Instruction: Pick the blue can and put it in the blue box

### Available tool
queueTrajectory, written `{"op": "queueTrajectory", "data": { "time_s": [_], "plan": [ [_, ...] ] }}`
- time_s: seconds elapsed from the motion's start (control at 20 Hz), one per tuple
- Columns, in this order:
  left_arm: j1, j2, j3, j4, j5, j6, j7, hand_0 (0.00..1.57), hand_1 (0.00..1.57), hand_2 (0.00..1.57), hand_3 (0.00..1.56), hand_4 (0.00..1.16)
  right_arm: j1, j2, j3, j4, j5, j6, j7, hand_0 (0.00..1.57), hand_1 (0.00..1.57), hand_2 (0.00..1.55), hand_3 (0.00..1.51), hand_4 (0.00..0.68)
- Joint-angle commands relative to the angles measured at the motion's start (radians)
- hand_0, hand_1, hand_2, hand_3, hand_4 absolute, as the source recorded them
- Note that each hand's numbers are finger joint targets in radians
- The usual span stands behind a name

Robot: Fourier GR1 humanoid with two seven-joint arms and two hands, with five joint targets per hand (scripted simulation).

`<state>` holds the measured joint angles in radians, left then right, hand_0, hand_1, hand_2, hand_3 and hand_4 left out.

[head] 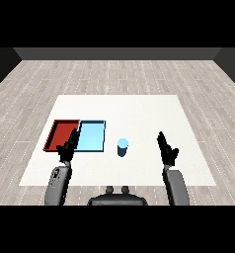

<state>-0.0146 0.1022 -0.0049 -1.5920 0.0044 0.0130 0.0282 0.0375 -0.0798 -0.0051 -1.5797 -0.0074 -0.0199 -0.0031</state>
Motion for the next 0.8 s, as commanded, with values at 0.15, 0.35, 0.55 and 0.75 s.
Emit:
{"op": "queueTrajectory", "data": {
  "time_s": [0.15, 0.35, 0.55, 0.75],
  "plan": [
    [0.011, -0.009, -0.007, 0.028, -0.018, -0.034, -0.014, 0.0, 0.0, 0.0, 0.0, 0.0, 0.0, 0.057, 0.084, -0.059, 0.096, -0.06, 0.03, 0.0, 0.0, 0.0, 0.0, 0.0],
    [0.0, -0.079, 0.036, -0.075, 0.078, -0.035, -0.294, 0.0, 0.0, 0.0, 0.0, 0.0, -0.07, 0.078, 0.1, -0.092, -0.07, 0.001, -0.159, 0.0, 0.0, 0.0, 0.0, 0.0],
    [0.045, -0.077, 0.049, -0.047, 0.099, -0.086, -0.431, 0.0, 0.0, 0.0, 0.0, 0.0, -0.004, 0.079, 0.17, -0.102, -0.073, 0.007, -0.244, 0.0, 0.0, 0.0, 0.0, 0.0],
    [0.055, -0.073, 0.058, 0.028, 0.114, -0.133, -0.528, 0.0, 0.0, 0.0, 0.0, 0.0, 0.029, 0.071, 0.166, -0.112, -0.07, 0.019, -0.268, 0.0, 0.0, 0.0, 0.0, 0.0]
  ]
}}
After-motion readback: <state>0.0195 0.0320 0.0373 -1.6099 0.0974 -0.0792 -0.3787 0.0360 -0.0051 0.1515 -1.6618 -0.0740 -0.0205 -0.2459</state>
